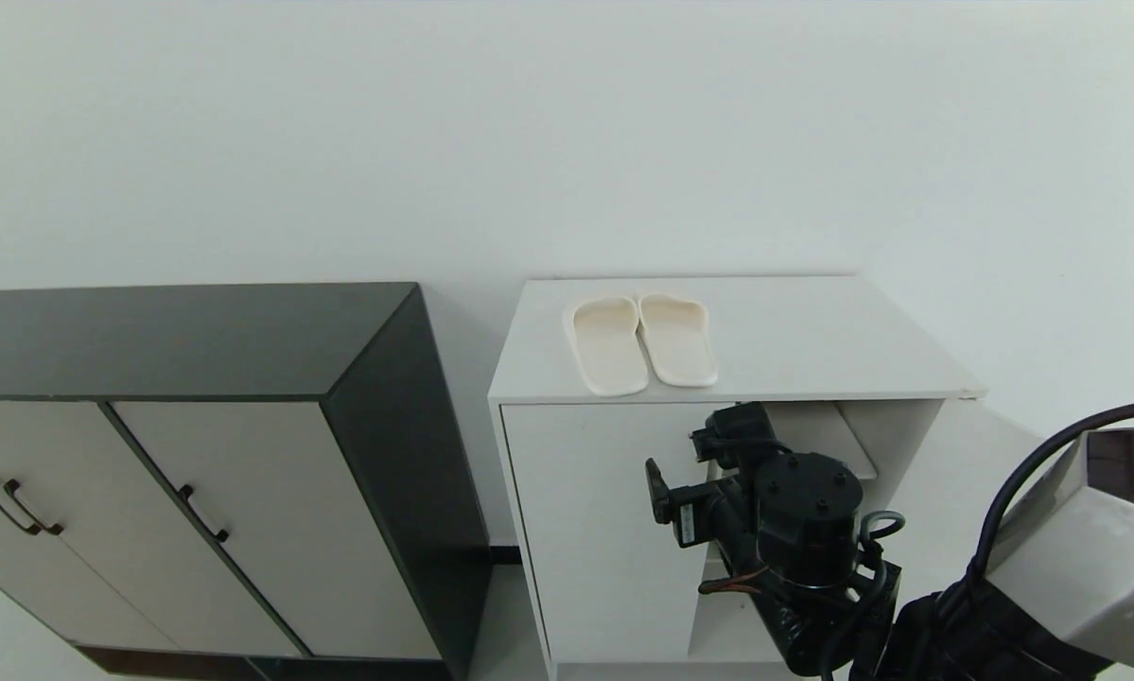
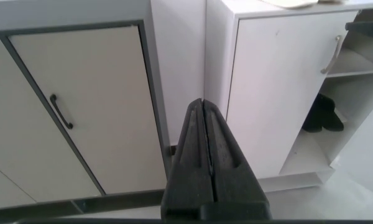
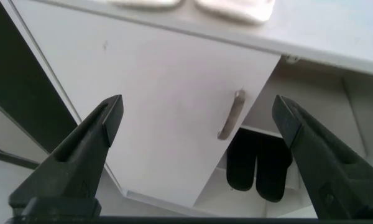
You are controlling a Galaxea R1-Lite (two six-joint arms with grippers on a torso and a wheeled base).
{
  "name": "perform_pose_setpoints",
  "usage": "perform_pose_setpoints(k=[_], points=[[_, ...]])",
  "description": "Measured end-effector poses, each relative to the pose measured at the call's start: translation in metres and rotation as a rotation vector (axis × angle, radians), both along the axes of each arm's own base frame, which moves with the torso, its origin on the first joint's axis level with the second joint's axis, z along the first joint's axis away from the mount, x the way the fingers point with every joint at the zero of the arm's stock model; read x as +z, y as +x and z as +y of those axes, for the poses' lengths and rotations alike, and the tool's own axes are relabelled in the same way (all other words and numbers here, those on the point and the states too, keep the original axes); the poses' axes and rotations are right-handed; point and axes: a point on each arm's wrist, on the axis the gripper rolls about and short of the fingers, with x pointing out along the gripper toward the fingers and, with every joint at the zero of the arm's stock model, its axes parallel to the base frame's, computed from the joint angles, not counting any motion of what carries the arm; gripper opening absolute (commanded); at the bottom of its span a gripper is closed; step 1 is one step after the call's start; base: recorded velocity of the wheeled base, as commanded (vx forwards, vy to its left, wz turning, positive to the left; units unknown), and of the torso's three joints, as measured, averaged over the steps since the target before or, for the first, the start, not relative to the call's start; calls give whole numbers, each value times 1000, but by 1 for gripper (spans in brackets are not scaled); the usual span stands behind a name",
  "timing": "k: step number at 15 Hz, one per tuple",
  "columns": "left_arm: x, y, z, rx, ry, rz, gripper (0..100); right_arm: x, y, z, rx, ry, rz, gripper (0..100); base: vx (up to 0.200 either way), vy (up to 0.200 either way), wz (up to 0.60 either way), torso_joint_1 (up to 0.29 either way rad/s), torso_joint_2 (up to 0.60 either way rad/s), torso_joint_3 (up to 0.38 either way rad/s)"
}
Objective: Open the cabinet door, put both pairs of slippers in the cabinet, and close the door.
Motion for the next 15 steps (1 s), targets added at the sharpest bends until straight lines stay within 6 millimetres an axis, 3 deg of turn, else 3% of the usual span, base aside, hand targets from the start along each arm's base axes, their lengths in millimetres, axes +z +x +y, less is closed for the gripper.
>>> perform_pose_setpoints(k=[7, 11, 15], points=[[0, 0, 0, 0, 0, 0, 0, 2, 1, 0, -1, 13, -11, 100, 0, 0, 0, 214, -469, -254], [0, 0, 0, 0, 0, 0, 0, 7, 4, 3, -1, 6, -22, 100, 0, 0, 0, 13, -26, -10], [0, 0, 0, 0, 1, 0, 0, 16, 5, 13, -12, 11, 151, 100, 0, 0, 0, 0, 0, 0]])
